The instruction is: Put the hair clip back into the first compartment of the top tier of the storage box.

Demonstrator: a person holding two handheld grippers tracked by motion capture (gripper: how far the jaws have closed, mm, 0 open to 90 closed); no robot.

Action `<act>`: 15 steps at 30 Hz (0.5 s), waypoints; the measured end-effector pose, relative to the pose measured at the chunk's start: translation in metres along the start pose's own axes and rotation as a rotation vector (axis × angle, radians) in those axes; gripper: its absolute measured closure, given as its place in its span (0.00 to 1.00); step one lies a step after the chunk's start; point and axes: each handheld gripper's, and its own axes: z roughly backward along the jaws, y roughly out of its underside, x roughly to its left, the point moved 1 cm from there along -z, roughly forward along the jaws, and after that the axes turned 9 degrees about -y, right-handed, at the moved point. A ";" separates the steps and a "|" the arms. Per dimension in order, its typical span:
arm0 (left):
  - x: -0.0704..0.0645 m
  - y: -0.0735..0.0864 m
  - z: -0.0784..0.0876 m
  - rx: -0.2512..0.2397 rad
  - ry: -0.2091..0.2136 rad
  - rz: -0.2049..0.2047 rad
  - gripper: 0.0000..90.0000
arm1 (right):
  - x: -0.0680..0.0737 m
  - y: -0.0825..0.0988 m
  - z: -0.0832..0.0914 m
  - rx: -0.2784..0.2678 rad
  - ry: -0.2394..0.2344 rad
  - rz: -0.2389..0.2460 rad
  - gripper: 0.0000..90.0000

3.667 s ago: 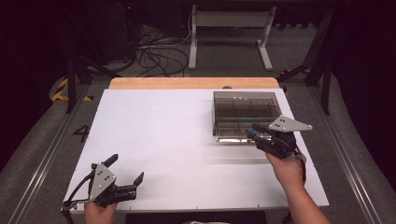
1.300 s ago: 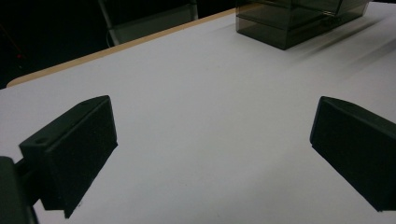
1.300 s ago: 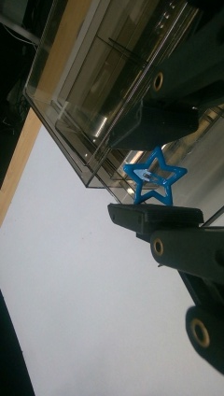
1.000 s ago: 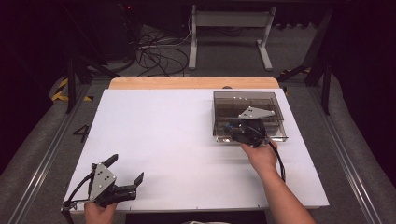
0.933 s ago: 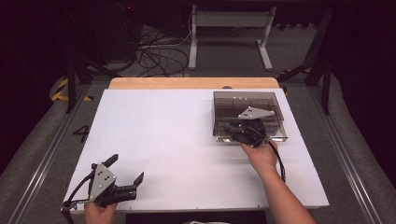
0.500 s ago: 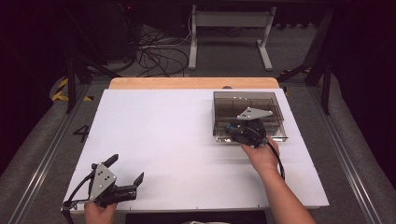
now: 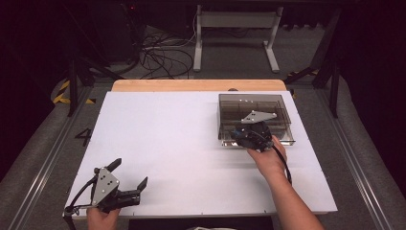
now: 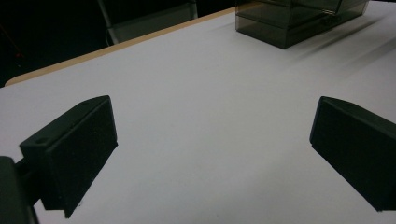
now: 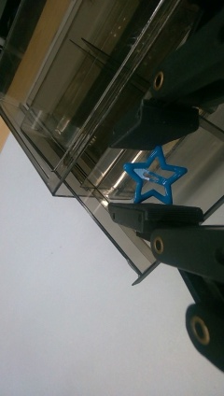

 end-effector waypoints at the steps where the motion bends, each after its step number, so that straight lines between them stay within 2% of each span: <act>1: 0.000 0.000 0.000 0.001 0.000 -0.001 0.02 | 0.000 0.000 0.000 0.001 -0.001 -0.001 0.69; 15: 0.000 0.000 0.000 0.002 0.000 -0.001 0.02 | -0.001 0.001 -0.003 0.025 0.005 -0.009 0.69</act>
